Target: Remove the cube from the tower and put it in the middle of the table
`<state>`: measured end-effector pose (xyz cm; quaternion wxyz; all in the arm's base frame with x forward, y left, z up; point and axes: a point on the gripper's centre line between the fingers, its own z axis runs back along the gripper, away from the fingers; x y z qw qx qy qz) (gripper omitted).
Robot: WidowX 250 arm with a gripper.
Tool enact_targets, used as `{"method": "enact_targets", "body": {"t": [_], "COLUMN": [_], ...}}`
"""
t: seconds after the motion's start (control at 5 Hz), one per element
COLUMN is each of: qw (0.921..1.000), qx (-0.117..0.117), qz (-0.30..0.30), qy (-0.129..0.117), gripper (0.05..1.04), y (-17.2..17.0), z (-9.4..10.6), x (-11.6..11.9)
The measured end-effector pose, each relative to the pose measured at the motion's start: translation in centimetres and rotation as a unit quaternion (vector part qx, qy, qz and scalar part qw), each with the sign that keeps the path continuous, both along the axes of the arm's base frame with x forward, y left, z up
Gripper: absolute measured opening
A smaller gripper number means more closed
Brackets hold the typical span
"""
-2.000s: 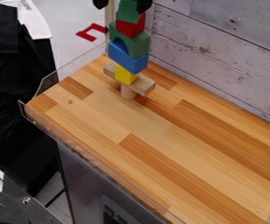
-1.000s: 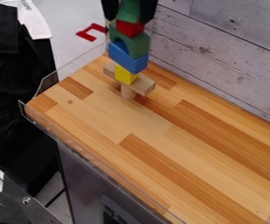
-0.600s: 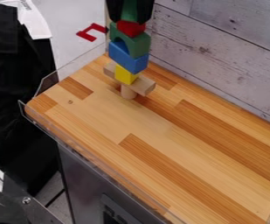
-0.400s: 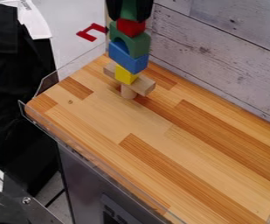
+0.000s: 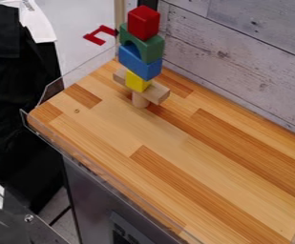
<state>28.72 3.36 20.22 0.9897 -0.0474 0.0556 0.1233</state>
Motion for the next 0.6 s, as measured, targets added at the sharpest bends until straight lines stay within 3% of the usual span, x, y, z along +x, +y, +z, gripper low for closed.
{"method": "enact_targets", "body": {"t": [0.2, 0.6], "qw": [0.9987, 0.9921], "qx": [-0.018, -0.041], "qz": [-0.047, -0.118], "qy": [-0.004, -0.003], "gripper": [0.529, 0.529], "y": [-2.8, -8.5], "z": [0.5, -1.5], "x": [-1.0, -1.7]}}
